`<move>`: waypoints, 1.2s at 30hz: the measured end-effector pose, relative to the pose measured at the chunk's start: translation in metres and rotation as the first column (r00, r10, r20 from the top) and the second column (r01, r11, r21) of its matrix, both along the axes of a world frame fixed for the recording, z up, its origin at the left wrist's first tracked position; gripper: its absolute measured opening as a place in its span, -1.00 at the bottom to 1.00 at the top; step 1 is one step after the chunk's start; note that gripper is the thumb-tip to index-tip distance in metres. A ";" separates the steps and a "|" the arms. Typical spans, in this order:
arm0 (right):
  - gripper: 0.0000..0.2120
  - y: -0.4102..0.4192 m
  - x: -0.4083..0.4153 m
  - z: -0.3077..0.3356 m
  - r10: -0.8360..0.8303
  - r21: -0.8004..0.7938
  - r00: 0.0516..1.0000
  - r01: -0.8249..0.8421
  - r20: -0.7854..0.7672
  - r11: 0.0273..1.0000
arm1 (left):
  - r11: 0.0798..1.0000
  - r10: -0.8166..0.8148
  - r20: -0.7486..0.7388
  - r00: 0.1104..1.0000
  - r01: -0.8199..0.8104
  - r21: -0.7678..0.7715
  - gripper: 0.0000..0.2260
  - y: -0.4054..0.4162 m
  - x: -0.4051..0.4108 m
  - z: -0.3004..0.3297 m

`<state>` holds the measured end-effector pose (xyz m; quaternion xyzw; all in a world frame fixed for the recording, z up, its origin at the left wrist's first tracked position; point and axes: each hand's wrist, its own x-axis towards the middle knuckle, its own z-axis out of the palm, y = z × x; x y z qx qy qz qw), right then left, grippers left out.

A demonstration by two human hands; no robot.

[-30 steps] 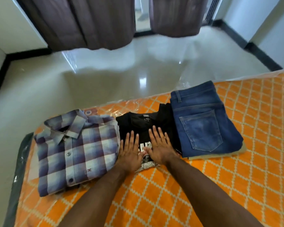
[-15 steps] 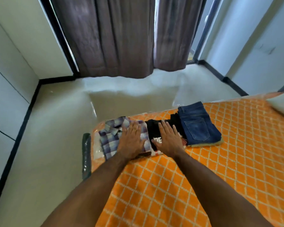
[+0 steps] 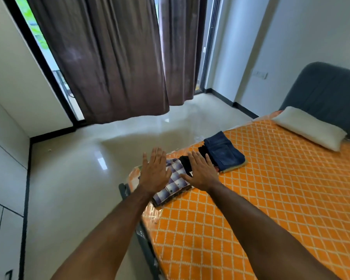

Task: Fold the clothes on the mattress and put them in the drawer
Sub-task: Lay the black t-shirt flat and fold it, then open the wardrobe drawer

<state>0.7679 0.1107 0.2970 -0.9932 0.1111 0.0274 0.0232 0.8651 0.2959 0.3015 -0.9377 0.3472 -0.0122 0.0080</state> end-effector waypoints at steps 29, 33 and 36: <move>-0.13 0.262 -0.034 0.061 0.494 -0.006 0.860 -0.497 0.128 0.868 | 0.869 0.490 0.105 0.865 -0.494 0.015 -0.08 0.294 -0.158 0.056; -0.14 0.348 -0.018 0.058 0.653 -0.022 0.747 -0.656 0.125 0.754 | 0.764 0.639 0.096 0.763 -0.644 0.043 -0.26 0.374 -0.181 0.049; -0.14 0.411 -0.005 0.050 0.732 -0.012 0.670 -0.736 0.121 0.676 | 0.689 0.718 0.088 0.691 -0.723 0.051 -0.31 0.430 -0.191 0.038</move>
